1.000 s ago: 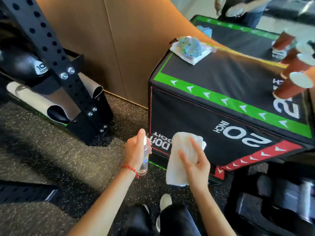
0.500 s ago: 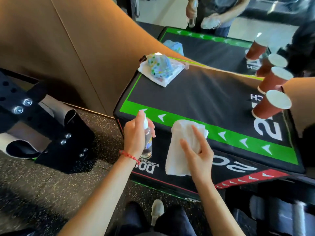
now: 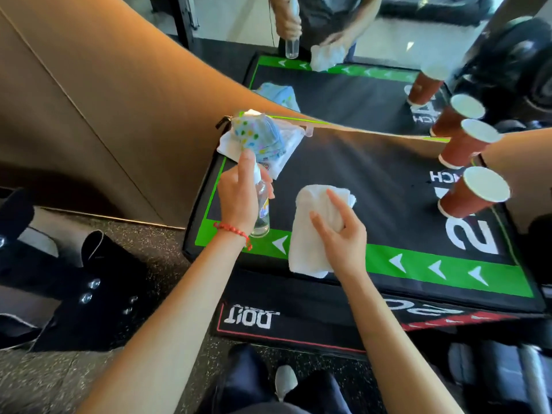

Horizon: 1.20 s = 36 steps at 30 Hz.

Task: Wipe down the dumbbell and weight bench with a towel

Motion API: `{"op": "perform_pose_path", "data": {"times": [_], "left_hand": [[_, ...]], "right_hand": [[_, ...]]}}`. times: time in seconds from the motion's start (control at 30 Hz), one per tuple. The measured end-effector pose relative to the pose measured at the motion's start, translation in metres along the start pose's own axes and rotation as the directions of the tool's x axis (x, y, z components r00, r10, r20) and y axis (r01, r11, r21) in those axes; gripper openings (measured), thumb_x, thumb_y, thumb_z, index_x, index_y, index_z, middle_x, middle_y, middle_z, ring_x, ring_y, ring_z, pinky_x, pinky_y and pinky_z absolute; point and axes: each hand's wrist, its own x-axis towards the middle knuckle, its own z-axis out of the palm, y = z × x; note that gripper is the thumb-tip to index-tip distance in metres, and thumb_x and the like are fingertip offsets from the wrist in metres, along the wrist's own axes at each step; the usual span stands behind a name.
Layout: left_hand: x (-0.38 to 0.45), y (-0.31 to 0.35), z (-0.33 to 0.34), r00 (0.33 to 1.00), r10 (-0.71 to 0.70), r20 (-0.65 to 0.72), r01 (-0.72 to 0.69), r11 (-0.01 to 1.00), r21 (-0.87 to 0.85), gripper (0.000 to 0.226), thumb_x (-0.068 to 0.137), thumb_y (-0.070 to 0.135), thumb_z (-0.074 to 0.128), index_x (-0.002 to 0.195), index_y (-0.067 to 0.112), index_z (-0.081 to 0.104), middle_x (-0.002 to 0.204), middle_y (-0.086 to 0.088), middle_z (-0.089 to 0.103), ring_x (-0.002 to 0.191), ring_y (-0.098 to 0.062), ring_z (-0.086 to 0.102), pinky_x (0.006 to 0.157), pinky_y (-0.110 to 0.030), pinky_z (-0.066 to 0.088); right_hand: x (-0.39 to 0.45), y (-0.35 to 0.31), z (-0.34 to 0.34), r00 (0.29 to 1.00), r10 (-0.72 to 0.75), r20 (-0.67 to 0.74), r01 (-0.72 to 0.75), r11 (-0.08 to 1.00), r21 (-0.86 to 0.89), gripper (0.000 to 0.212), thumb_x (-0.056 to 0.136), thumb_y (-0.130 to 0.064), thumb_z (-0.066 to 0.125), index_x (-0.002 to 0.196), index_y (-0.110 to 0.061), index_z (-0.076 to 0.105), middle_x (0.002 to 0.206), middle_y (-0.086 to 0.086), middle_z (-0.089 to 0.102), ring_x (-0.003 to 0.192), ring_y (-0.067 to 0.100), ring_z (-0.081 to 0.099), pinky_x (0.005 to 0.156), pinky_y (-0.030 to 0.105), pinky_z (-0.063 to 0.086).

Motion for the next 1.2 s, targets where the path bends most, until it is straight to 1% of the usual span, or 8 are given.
{"op": "perform_pose_path", "data": {"times": [0.13,0.37,0.5,0.7,0.9,1.03,1.1,1.2], "left_hand": [[0.022,-0.009,0.004,1.0,-0.005,0.026,0.004,0.999,0.038,0.063,0.087,0.04,0.03,0.049,-0.003,0.056,0.041,-0.004,0.053,0.049,-0.014,0.053,0.056,-0.024,0.044],[0.02,-0.029,0.002,0.998,-0.009,0.062,0.006,0.999,0.039,0.057,0.086,0.045,0.031,0.046,0.013,0.055,0.044,-0.009,0.055,0.049,-0.019,0.054,0.063,-0.035,0.046],[0.017,-0.032,0.001,0.996,0.004,0.09,-0.008,0.999,0.047,0.054,0.08,0.054,0.03,0.041,0.026,0.054,0.042,0.001,0.056,0.05,-0.019,0.055,0.066,-0.039,0.047],[0.01,-0.034,-0.001,0.995,0.007,0.097,-0.013,0.998,0.065,0.052,0.078,0.054,0.032,0.051,0.017,0.055,0.046,0.002,0.057,0.051,-0.016,0.053,0.062,-0.035,0.044],[0.003,-0.037,-0.006,0.993,0.045,0.113,-0.056,0.994,0.095,0.046,0.079,0.057,0.034,0.065,0.019,0.055,0.059,-0.005,0.061,0.059,-0.023,0.056,0.068,-0.04,0.048],[0.0,-0.045,-0.013,0.985,0.086,0.146,-0.108,0.984,0.145,0.062,0.078,0.059,0.034,0.082,0.002,0.058,0.076,-0.022,0.065,0.073,-0.035,0.061,0.072,-0.042,0.049],[-0.005,-0.046,-0.017,0.981,0.086,0.172,-0.113,0.982,0.151,0.064,0.078,0.06,0.036,0.096,0.003,0.059,0.087,-0.016,0.067,0.083,-0.028,0.064,0.075,-0.035,0.05],[-0.013,-0.051,-0.025,0.977,0.112,0.181,-0.14,0.979,0.147,0.057,0.081,0.053,0.041,0.114,0.009,0.056,0.098,0.011,0.061,0.091,0.006,0.058,0.079,-0.01,0.043]], "right_hand": [[0.018,-0.002,0.012,0.999,0.04,-0.001,-0.04,0.993,-0.107,0.047,0.079,-0.038,0.068,0.122,-0.047,0.051,0.106,-0.014,0.058,0.091,0.001,0.052,0.061,0.001,0.038],[0.019,0.013,0.014,0.994,0.107,0.005,-0.099,0.939,-0.331,0.052,0.081,-0.035,0.065,0.128,-0.046,0.045,0.102,-0.011,0.055,0.088,0.007,0.048,0.074,0.019,0.034],[0.013,0.017,0.01,1.0,0.012,0.017,-0.001,0.857,-0.515,0.052,0.083,-0.031,0.062,0.132,-0.036,0.043,0.114,0.007,0.056,0.098,0.027,0.055,0.07,0.027,0.034],[0.004,0.014,0.009,0.998,-0.011,-0.065,-0.037,0.722,-0.691,0.051,0.081,-0.045,0.059,0.129,-0.038,0.042,0.093,0.003,0.036,0.091,0.029,0.047,0.067,0.034,0.042],[-0.001,0.014,0.011,0.99,-0.086,-0.113,-0.02,0.702,-0.711,0.05,0.082,-0.04,0.061,0.129,-0.028,0.048,0.117,0.012,0.042,0.102,0.031,0.041,0.086,0.038,0.037],[-0.007,0.015,0.008,0.99,-0.103,-0.099,0.001,0.698,-0.717,0.057,0.083,-0.037,0.06,0.135,-0.025,0.041,0.135,0.007,0.035,0.11,0.027,0.037,0.092,0.035,0.03],[-0.013,0.014,0.007,0.989,-0.107,-0.1,0.006,0.713,-0.701,0.06,0.083,-0.034,0.06,0.138,-0.025,0.037,0.14,0.004,0.032,0.116,0.026,0.036,0.094,0.035,0.029],[-0.025,0.016,0.004,0.987,-0.123,-0.102,0.021,0.734,-0.679,0.061,0.083,-0.032,0.061,0.139,-0.029,0.036,0.145,0.004,0.027,0.124,0.025,0.032,0.097,0.036,0.028]]}}
